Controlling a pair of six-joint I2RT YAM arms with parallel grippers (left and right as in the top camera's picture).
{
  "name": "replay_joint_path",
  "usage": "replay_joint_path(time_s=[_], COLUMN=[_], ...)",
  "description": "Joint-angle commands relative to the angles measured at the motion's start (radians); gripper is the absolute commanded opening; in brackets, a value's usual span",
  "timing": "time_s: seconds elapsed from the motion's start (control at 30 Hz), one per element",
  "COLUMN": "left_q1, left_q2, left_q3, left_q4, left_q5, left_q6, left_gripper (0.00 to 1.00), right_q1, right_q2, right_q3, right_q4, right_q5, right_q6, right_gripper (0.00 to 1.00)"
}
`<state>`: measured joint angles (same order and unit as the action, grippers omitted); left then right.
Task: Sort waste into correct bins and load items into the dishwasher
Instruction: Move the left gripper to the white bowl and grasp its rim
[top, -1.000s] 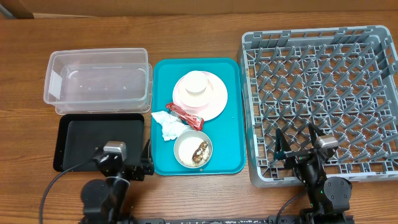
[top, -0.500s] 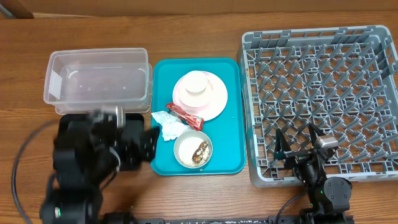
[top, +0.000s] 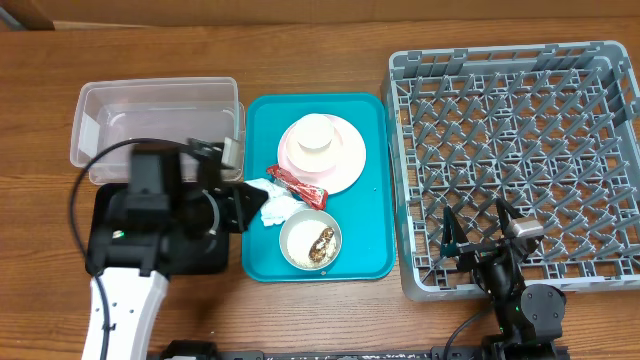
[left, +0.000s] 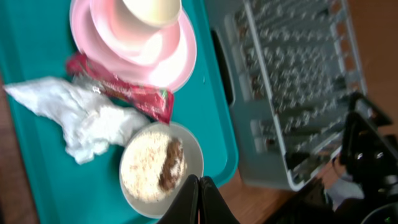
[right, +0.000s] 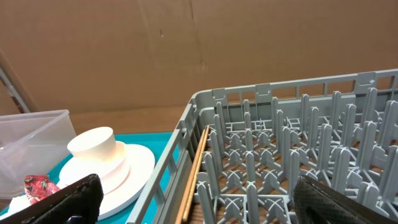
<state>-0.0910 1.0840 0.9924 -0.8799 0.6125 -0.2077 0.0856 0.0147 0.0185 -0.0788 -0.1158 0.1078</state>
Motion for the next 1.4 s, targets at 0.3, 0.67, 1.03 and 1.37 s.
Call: replay_joint_path(time_s=[0.3,0.67,1.03,1.37], left_q1=[-0.592,-0.761,-0.664,-0.505], left_q2=[0.080,0.360,0.414,0.421], left_q3=[0.022,0.022,0.022,0.002], left_q4=[0.034,0.109,-0.008,-0.033], left_q5=[-0.592,-0.597,-0.830,-0.727], left_q6=[-0.329,-0.368,-0.358,-0.353], left_gripper=[0.05,0.30,0.31,0.35], right_q1=[-0.003,-0.003,-0.003,-0.003], right_q2=[-0.010,-0.010,-0.010,-0.010], right_q3=[-0.010,-0.010,-0.010,-0.010], right_q4=[0.006,0.006,0.006,0.006], right_q5=[0.002,0.002,0.002,0.002], right_q6=[0.000,0.000,0.000,0.000], right_gripper=[1.00,1.00,1.00,1.00])
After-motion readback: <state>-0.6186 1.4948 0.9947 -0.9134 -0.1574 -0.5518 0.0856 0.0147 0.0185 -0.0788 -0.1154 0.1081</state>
